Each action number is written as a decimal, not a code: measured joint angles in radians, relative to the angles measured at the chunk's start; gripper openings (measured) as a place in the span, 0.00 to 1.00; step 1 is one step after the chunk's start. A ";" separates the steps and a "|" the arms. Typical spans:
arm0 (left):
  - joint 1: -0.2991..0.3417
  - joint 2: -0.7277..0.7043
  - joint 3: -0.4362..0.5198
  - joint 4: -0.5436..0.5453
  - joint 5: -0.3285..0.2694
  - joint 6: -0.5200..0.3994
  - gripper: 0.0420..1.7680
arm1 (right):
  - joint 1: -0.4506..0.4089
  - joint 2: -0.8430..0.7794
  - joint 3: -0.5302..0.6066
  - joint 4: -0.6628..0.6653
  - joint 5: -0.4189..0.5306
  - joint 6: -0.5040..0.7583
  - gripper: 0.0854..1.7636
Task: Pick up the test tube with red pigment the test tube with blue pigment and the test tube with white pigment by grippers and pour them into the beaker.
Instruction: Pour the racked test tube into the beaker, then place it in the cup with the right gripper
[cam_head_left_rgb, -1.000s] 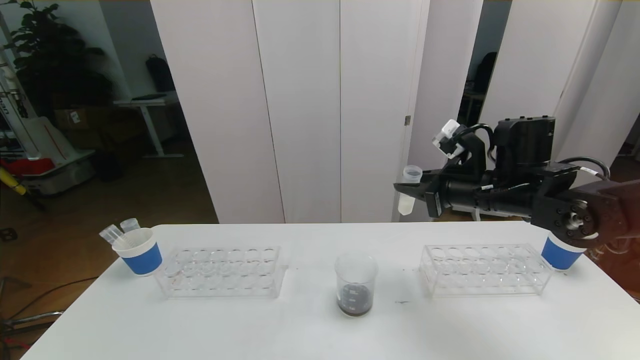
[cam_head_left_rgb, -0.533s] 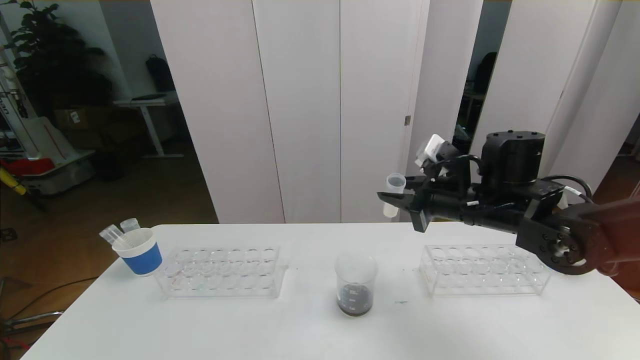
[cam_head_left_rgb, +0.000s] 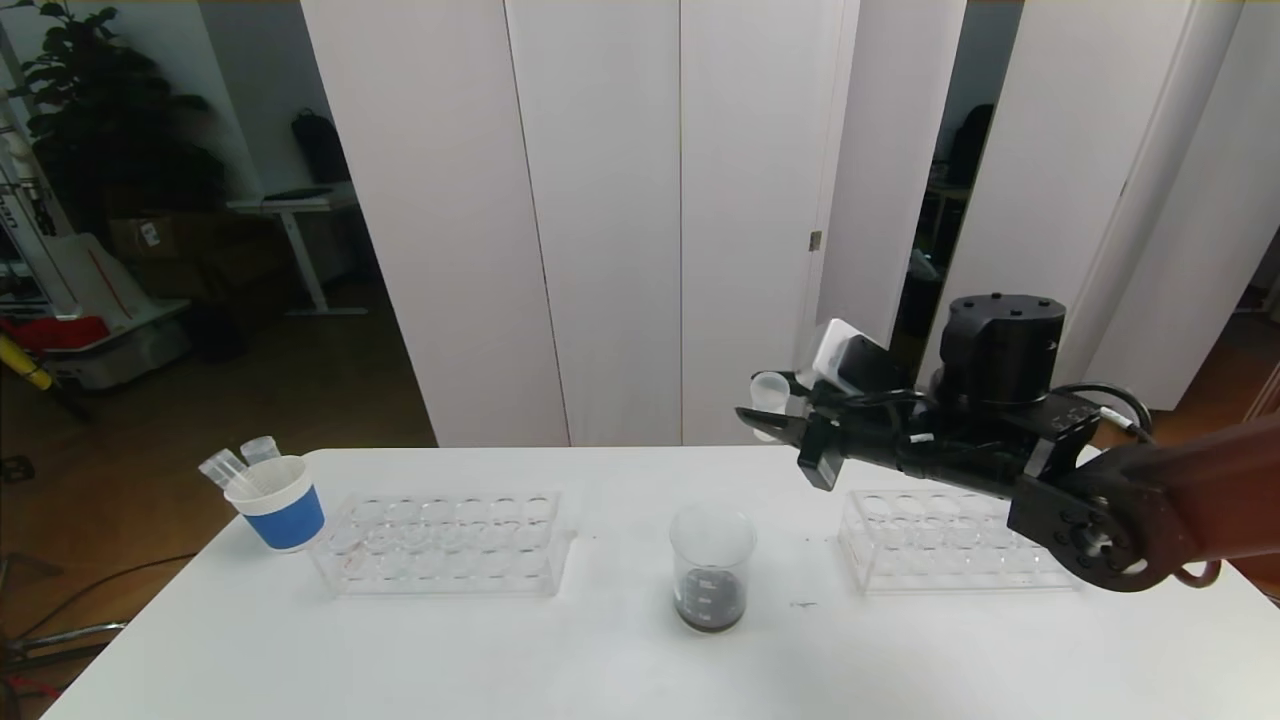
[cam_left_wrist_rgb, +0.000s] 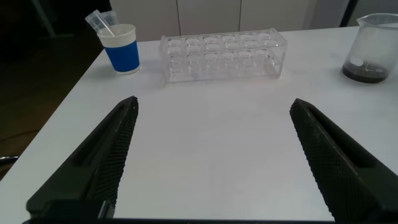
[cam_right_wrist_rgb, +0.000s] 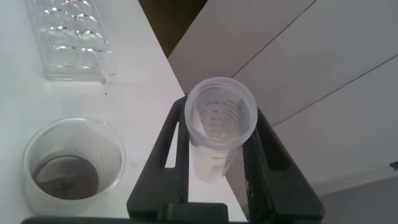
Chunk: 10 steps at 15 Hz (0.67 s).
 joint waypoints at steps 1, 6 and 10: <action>0.000 0.000 0.000 0.000 0.000 0.000 0.99 | 0.002 0.005 0.003 -0.015 0.002 -0.027 0.29; 0.000 0.000 0.000 0.000 0.000 0.000 0.99 | 0.004 0.035 0.030 -0.130 0.065 -0.148 0.29; 0.000 0.000 0.000 0.000 0.000 0.000 0.99 | 0.011 0.064 0.044 -0.203 0.118 -0.240 0.29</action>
